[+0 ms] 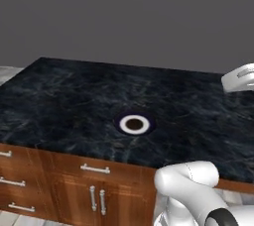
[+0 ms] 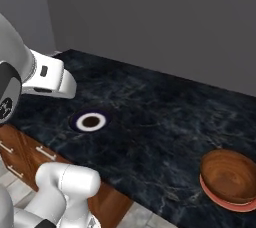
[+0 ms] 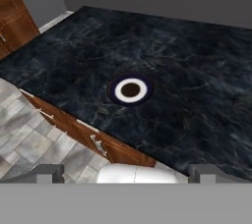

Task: Move the bowls from the cabinet to the plates on the dining table.

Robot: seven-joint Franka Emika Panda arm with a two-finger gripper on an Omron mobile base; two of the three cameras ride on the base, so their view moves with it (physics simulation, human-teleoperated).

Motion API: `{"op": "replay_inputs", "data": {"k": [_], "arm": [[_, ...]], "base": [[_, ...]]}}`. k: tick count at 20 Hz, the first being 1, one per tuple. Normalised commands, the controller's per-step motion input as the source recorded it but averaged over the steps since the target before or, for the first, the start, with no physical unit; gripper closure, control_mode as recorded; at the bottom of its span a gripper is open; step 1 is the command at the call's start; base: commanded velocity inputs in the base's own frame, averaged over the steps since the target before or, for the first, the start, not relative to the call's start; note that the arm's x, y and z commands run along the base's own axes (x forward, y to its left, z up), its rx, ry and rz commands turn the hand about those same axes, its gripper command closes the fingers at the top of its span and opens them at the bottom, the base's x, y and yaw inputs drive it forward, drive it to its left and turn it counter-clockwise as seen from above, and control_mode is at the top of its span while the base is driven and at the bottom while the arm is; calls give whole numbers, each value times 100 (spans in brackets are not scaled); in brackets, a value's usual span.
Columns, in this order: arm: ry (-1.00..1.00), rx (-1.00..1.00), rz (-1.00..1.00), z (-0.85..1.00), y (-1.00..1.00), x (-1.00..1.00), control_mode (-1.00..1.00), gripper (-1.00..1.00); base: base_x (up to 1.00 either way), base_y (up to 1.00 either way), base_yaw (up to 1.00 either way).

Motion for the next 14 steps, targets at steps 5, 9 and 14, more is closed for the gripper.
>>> {"op": "replay_inputs", "data": {"k": [5,9,14], "arm": [[0,0,0,0,0,0,100,-100],[0,0,0,0,0,0,100,-100],[0,0,0,0,0,0,100,-100]], "base": [[0,0,25],[0,0,25],[0,0,25]]}}
